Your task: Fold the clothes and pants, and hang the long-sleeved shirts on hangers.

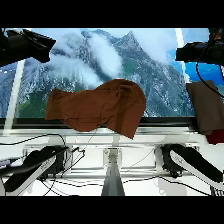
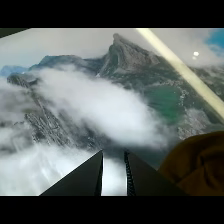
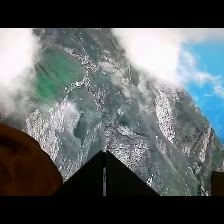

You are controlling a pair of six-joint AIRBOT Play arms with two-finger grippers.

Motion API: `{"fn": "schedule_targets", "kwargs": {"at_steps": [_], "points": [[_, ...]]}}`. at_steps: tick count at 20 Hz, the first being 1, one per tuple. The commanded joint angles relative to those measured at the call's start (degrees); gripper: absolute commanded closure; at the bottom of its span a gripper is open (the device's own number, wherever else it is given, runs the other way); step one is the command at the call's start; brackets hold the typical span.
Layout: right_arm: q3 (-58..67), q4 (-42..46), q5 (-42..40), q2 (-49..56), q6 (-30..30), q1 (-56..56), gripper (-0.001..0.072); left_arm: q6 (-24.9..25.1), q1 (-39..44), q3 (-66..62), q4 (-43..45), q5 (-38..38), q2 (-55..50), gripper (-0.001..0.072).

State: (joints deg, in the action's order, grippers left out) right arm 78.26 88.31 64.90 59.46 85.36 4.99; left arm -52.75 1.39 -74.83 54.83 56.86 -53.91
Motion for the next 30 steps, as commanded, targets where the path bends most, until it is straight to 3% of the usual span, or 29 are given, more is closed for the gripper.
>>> {"fn": "schedule_targets", "kwargs": {"at_steps": [1,26,28,30], "points": [[0.1,0.0,0.0,0.0,0.0,0.0,0.0699,0.0,-0.1,0.0,0.0,0.0,0.0,0.0546],[0.1,-0.1,-0.2,0.0,0.0,0.0,0.0699,-1.6,-0.1,0.0,-1.5,0.6,0.1,0.0545],[0.0,0.6,-2.6,0.3,-1.9,-0.4,0.0699,-4.7,-0.1,0.0,-2.6,2.0,0.1,0.0546],[-0.6,0.9,0.1,1.7,-10.2,-2.3,0.0700,-4.7,-0.2,0.0,-0.3,5.0,0.1,0.0546]]}}
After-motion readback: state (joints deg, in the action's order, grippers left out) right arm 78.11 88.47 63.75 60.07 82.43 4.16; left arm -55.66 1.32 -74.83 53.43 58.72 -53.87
